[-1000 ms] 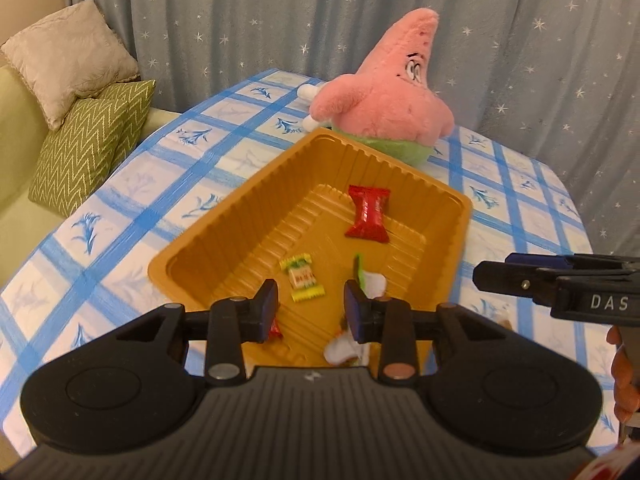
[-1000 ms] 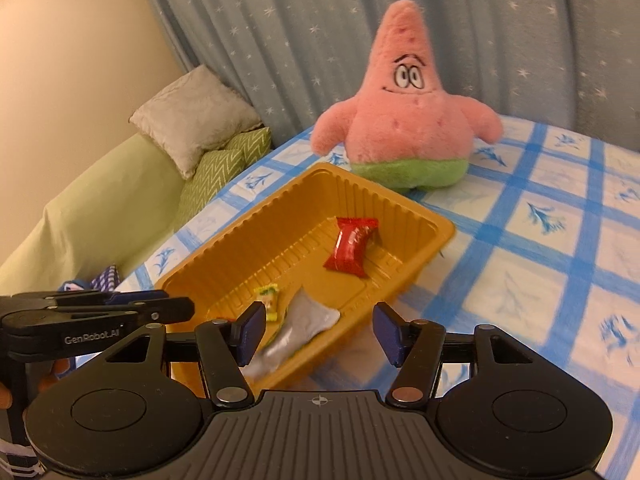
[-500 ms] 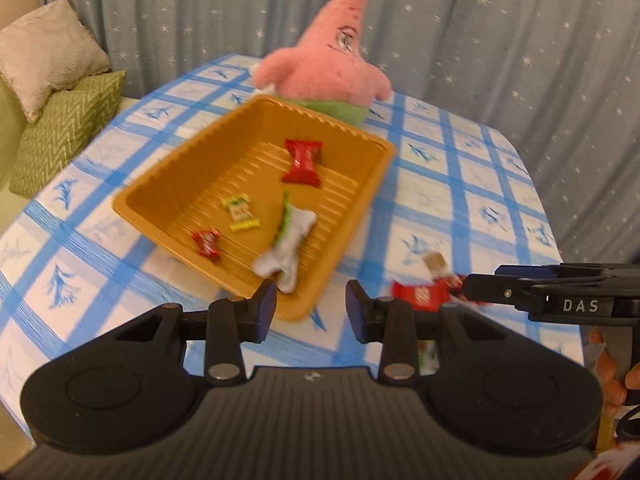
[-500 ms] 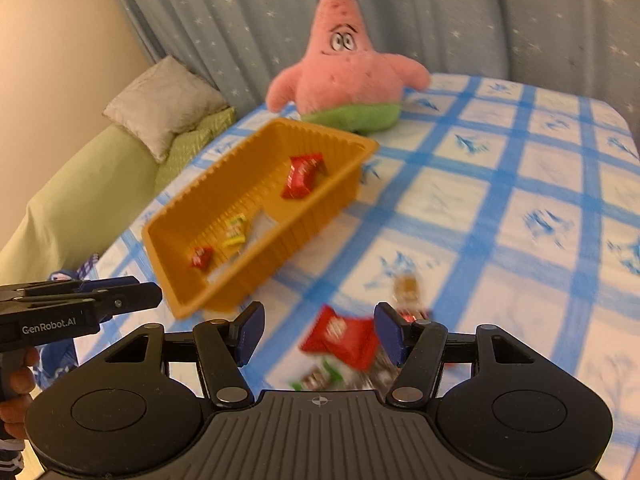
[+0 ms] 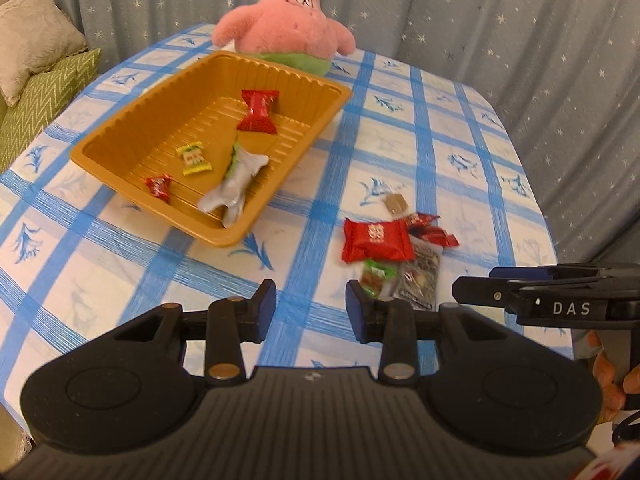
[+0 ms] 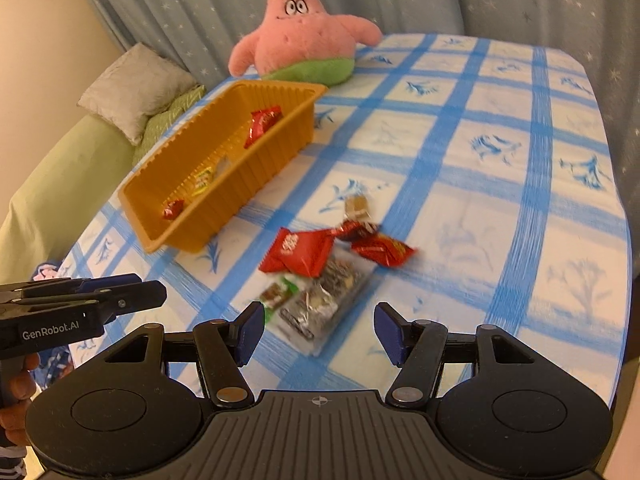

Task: Organize snacks
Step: 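Move both tools back toward the remaining snacks, then grasp the green-wrapped candy with the left tool while the right tool approaches the clear pouch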

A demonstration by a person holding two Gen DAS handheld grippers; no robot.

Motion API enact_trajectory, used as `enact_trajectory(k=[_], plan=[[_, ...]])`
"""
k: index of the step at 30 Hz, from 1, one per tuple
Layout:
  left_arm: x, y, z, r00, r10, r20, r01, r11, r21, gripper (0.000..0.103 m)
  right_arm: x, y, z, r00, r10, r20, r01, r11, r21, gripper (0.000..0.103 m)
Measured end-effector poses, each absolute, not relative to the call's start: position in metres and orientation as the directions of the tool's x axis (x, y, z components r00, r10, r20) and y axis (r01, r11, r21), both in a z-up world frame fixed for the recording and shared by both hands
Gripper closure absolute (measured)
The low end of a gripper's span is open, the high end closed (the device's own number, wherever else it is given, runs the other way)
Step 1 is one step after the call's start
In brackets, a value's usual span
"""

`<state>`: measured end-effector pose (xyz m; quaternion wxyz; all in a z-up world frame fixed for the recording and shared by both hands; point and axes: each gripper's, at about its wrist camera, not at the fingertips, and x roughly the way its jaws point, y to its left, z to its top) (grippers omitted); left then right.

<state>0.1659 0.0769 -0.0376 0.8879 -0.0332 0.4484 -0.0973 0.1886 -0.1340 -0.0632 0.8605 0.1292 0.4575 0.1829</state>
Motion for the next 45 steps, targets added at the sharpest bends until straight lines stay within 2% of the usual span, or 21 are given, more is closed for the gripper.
enact_trajectory(k=[26, 45], plan=[[0.188, 0.058, -0.081, 0.516, -0.201, -0.832, 0.187, 0.975, -0.120, 0.069, 0.214, -0.111, -0.095, 0.458, 0.397, -0.795, -0.100, 0.912, 0.398, 0.042], [0.199, 0.045, -0.090, 0.492, -0.257, -0.832, 0.278, 0.952, -0.130, 0.069, 0.228, -0.112, -0.098, 0.432, 0.307, -0.848, -0.158, 0.951, 0.264, 0.043]])
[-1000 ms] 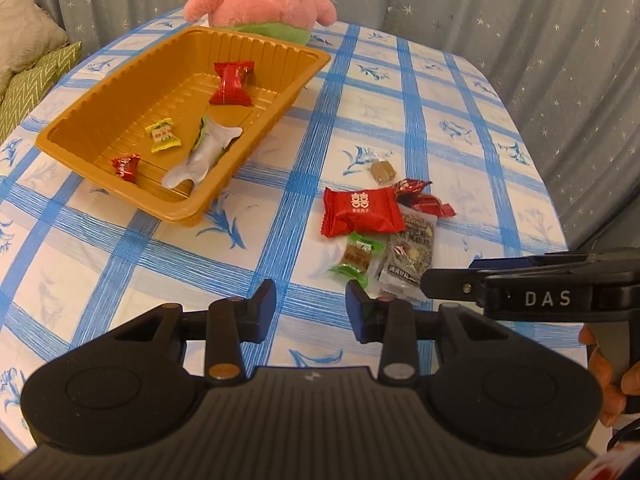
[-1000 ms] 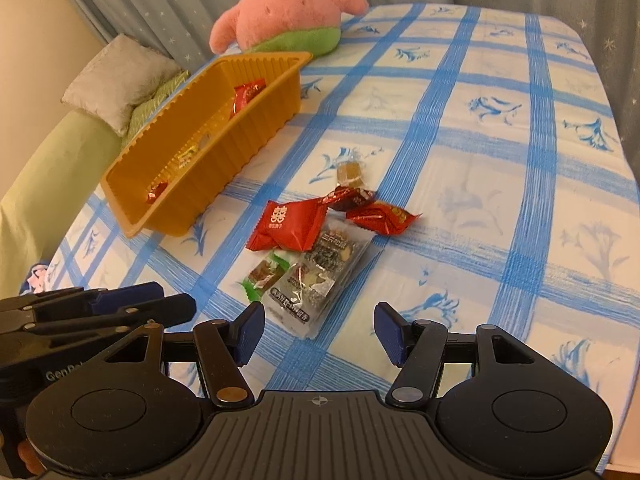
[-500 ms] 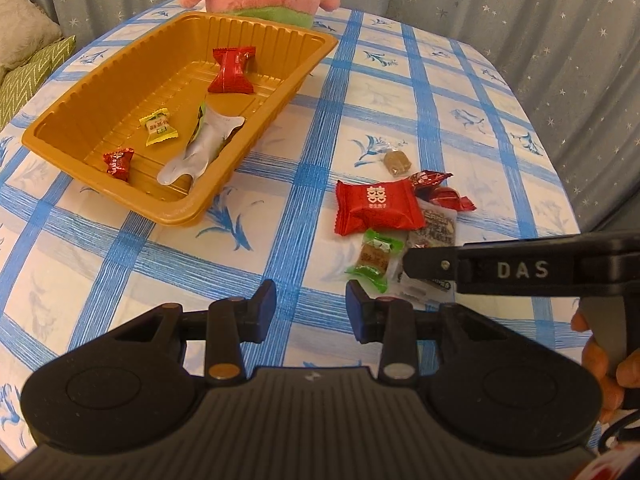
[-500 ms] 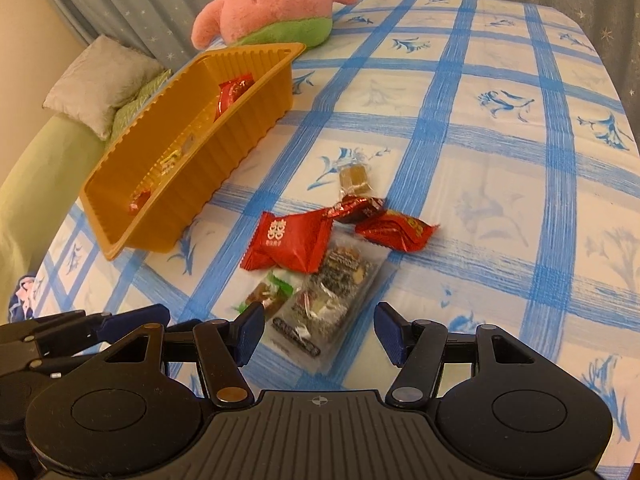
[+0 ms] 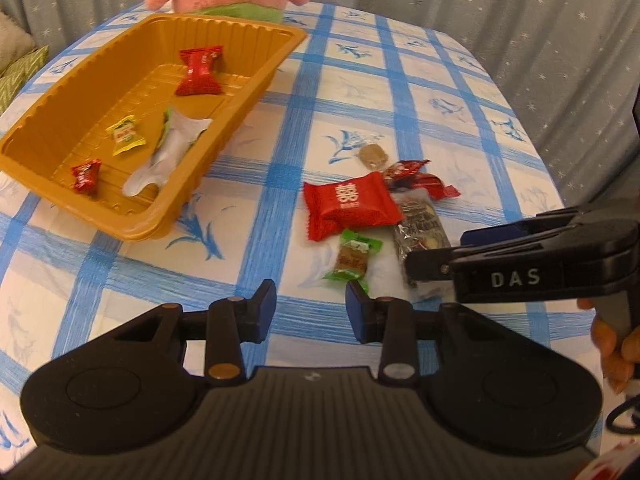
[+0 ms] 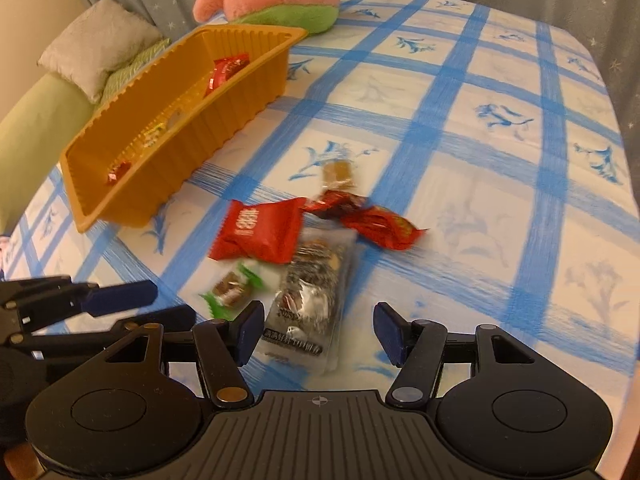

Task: Organize snacks
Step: 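Grasp the green-wrapped candy with the left tool while the right tool approaches the clear pouch, then grasp the clear pouch with the right tool while the left tool holds its candy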

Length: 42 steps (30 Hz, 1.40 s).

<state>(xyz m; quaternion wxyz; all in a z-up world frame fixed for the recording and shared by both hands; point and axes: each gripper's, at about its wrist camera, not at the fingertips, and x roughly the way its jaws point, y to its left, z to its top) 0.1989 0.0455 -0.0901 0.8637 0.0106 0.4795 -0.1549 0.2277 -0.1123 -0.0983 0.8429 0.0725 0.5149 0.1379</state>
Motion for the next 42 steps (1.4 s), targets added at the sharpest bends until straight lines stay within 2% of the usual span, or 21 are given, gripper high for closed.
enact_trajectory(k=[15, 22, 30, 32, 35, 42], plan=[[0.217, 0.018, -0.101, 0.475, -0.298, -0.828, 0.389, 0.915, -0.106, 0.070, 0.219, -0.142, -0.098, 0.452, 0.356, -0.818, -0.159, 0.934, 0.319, 0.043], [0.222, 0.014, -0.107, 0.468, -0.306, -0.829, 0.397, 0.911, -0.111, 0.085, 0.217, -0.141, -0.093, 0.476, 0.373, -0.796, -0.204, 0.928, 0.313, 0.043], [0.214, 0.026, -0.105, 0.478, -0.284, -0.832, 0.364, 0.925, -0.107, 0.085, 0.220, -0.129, -0.095, 0.488, 0.379, -0.786, -0.291, 0.920, 0.263, 0.043], [0.210, 0.034, -0.104, 0.481, -0.275, -0.833, 0.340, 0.934, -0.112, 0.085, 0.223, -0.125, -0.098, 0.487, 0.371, -0.791, -0.311, 0.920, 0.239, 0.046], [0.205, 0.044, -0.103, 0.486, -0.255, -0.836, 0.309, 0.945, -0.109, 0.085, 0.228, -0.120, -0.103, 0.476, 0.376, -0.795, -0.344, 0.912, 0.225, 0.057], [0.197, 0.062, -0.102, 0.496, -0.219, -0.840, 0.255, 0.962, -0.101, 0.085, 0.238, -0.107, -0.109, 0.479, 0.350, -0.805, -0.378, 0.910, 0.170, 0.057]])
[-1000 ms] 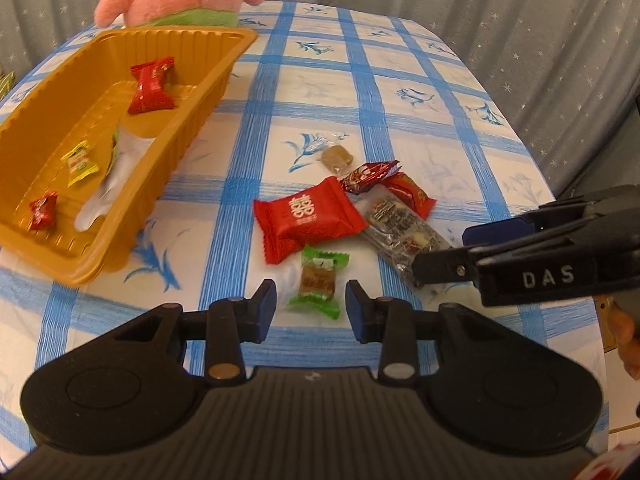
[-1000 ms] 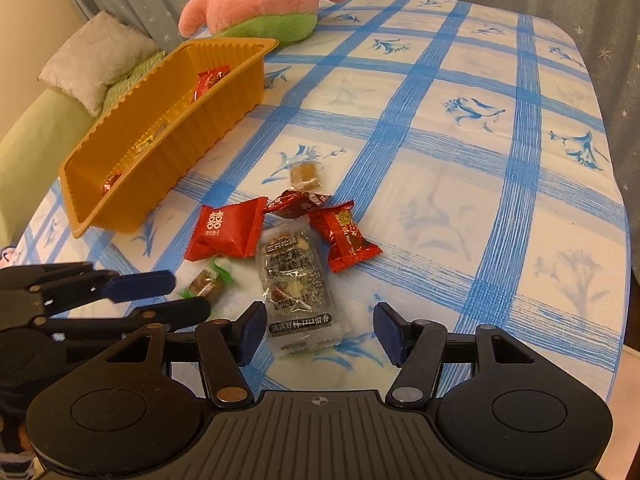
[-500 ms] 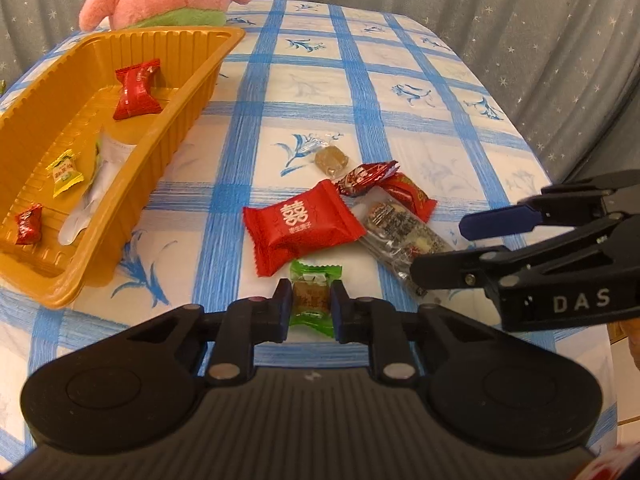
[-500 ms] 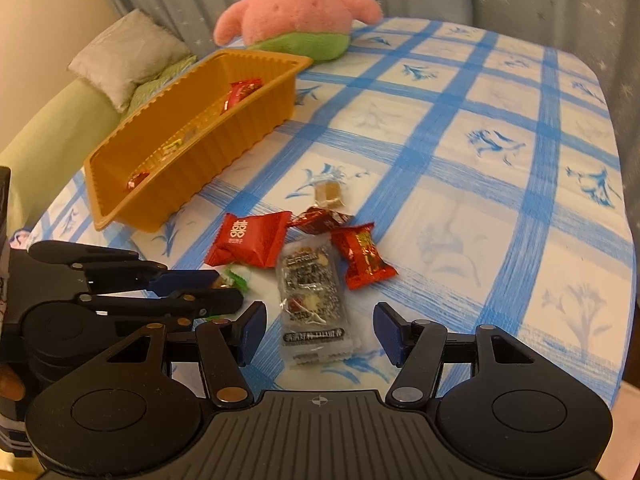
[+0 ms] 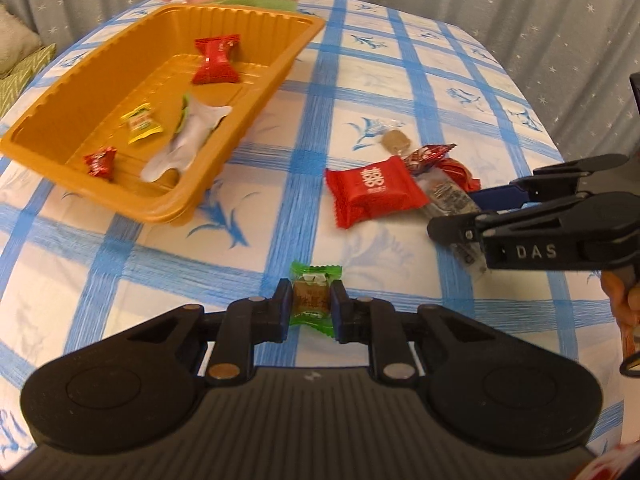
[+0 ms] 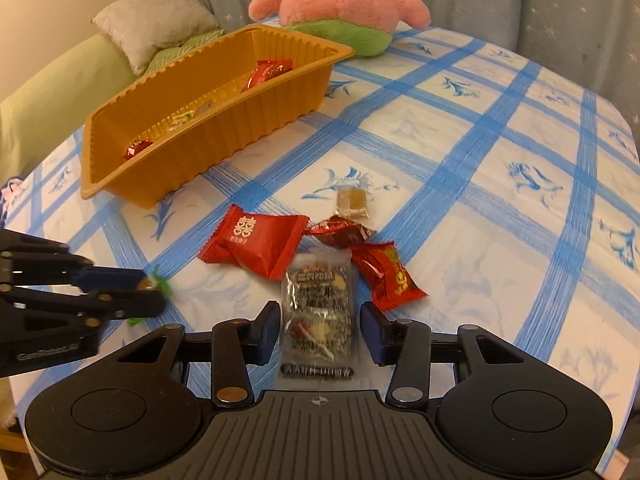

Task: Organize snacks
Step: 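Grasp the clear pouch with the right tool while the left tool holds its candy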

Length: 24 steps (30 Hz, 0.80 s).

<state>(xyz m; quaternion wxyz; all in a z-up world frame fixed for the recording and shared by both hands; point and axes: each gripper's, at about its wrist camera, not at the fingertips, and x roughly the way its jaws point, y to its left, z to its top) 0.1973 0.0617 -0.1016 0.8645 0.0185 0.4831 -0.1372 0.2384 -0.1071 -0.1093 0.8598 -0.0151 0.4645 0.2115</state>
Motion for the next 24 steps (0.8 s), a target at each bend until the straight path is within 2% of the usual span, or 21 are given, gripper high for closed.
enact_trajectory(k=[5, 12, 24], plan=[[0.192, 0.065, -0.101, 0.499, -0.213, -0.840, 0.240, 0.965, -0.102, 0.085, 0.240, -0.101, -0.109, 0.486, 0.321, -0.813, -0.401, 0.909, 0.119, 0.064], [0.186, 0.066, -0.099, 0.499, -0.212, -0.840, 0.237, 0.966, -0.103, 0.085, 0.230, -0.105, -0.107, 0.479, 0.306, -0.823, -0.386, 0.915, 0.116, 0.066], [0.169, 0.070, -0.084, 0.529, -0.216, -0.820, 0.233, 0.967, -0.105, 0.085, 0.205, -0.114, -0.077, 0.478, 0.361, -0.801, -0.369, 0.910, 0.190, 0.066]])
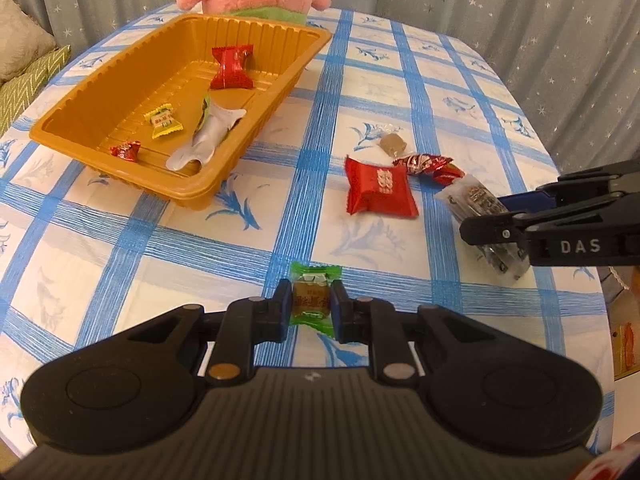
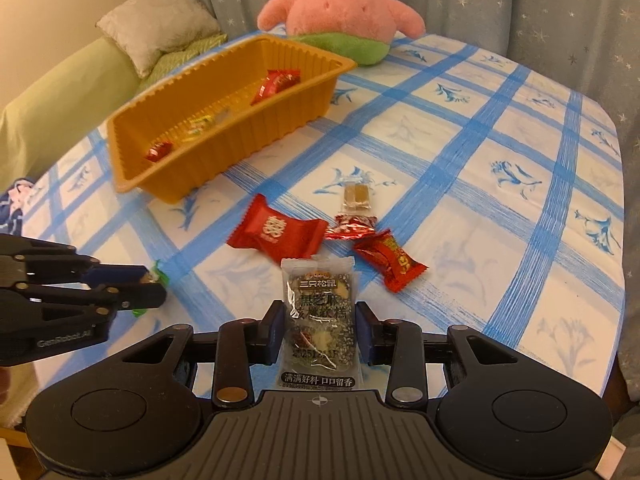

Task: Organize snacks
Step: 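Grasp the clear pouch with the right tool while the left tool holds its candy, then carry the green candy and clear pouch over the orange tray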

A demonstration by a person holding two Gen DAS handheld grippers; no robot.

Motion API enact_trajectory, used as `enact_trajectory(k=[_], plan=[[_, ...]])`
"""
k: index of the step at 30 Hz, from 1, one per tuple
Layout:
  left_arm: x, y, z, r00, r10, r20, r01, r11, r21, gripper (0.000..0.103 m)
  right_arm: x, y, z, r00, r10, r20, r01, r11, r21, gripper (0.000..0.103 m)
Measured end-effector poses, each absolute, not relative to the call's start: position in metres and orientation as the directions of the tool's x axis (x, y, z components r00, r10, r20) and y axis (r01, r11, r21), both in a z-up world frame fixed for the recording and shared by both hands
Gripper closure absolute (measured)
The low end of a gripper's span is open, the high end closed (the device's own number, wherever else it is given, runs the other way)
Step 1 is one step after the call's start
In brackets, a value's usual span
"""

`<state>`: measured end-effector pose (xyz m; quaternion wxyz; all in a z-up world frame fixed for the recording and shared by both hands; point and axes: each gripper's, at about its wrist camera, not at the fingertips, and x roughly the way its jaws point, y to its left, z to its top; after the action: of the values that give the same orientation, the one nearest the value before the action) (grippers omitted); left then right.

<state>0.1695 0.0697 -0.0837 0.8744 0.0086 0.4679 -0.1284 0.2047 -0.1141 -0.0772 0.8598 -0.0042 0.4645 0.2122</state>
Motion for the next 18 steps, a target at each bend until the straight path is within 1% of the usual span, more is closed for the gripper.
enact_trajectory(k=[8, 18], plan=[[0.157, 0.085, -0.061, 0.572, -0.208, -0.793, 0.203, 0.973, -0.109, 0.085, 0.193, -0.100, -0.053, 0.458, 0.433, -0.777, -0.401, 0.880, 0.254, 0.066], [0.157, 0.121, -0.028, 0.635, -0.153, -0.758, 0.135, 0.987, -0.086, 0.085, 0.199, -0.059, -0.028, 0.407, 0.538, -0.738, -0.467, 0.817, 0.338, 0.066]])
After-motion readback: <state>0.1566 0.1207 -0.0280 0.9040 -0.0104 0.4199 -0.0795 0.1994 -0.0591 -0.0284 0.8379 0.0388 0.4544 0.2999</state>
